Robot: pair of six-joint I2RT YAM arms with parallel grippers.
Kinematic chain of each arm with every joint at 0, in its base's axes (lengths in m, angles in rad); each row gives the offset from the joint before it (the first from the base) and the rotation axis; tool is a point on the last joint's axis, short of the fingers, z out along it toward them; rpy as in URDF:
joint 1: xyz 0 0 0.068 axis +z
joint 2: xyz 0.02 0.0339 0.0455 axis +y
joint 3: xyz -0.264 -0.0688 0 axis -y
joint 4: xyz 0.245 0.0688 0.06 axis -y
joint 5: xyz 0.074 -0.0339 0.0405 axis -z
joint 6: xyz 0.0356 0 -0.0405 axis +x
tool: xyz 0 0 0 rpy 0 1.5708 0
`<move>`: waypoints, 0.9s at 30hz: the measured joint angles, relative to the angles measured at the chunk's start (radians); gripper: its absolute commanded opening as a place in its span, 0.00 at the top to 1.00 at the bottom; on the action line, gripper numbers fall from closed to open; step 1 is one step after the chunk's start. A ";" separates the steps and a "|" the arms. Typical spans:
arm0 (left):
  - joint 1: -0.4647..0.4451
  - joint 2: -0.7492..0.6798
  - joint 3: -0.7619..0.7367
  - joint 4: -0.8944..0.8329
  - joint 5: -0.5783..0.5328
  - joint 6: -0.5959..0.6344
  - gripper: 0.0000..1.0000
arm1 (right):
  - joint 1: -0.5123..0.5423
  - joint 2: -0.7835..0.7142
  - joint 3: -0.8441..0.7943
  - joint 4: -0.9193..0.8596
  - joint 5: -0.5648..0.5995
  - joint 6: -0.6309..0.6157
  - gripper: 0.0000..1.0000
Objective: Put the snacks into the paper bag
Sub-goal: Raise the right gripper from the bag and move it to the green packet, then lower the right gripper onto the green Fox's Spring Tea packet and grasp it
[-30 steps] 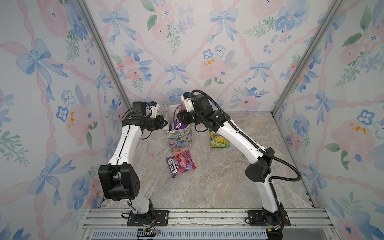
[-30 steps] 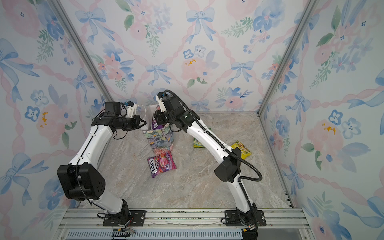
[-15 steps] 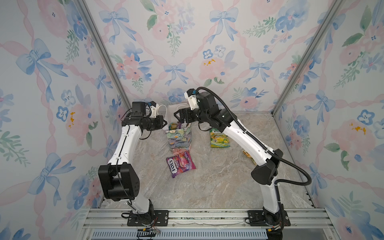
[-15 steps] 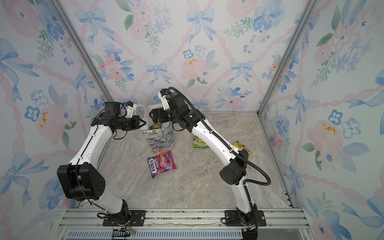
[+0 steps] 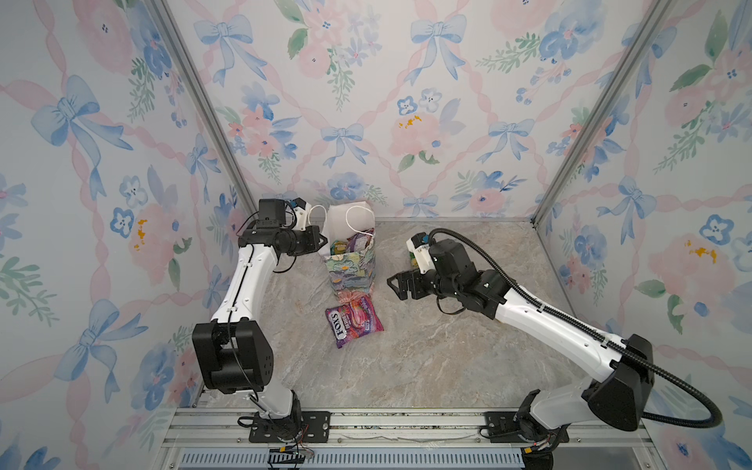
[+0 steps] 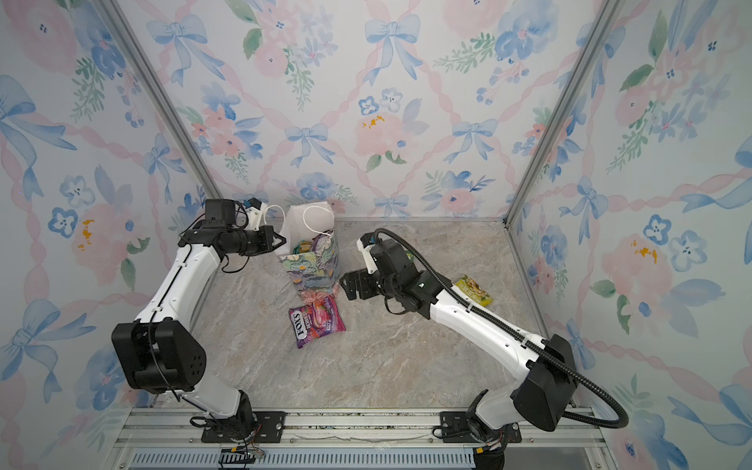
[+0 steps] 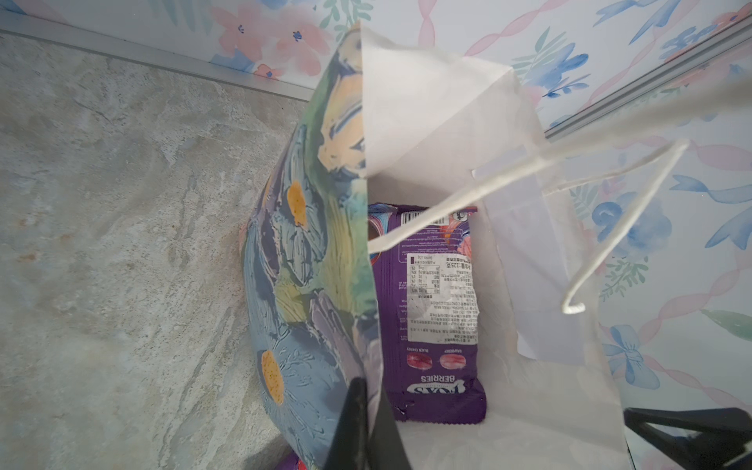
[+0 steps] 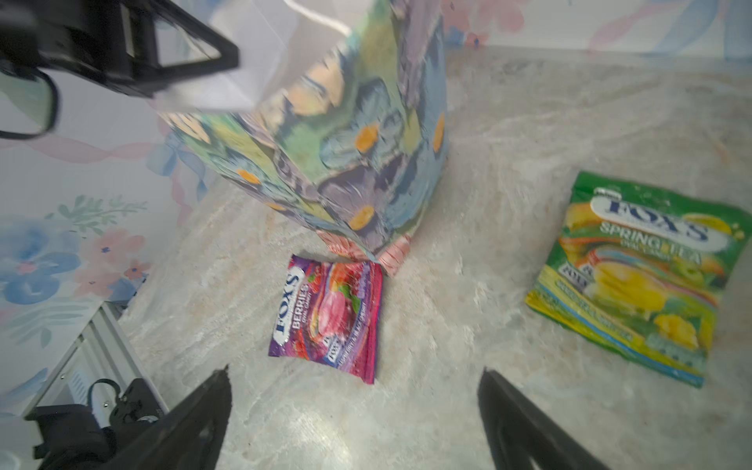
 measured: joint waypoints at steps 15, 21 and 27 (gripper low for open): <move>0.000 0.000 0.000 0.000 0.000 0.000 1.00 | -0.336 0.055 -0.201 0.067 -0.070 0.089 0.08; 0.000 0.000 0.000 0.000 0.000 0.000 1.00 | -0.447 0.248 -0.110 0.100 -0.124 0.080 0.15; 0.000 0.000 0.000 0.000 0.000 0.000 1.00 | -0.509 0.405 0.015 0.117 -0.156 0.064 0.21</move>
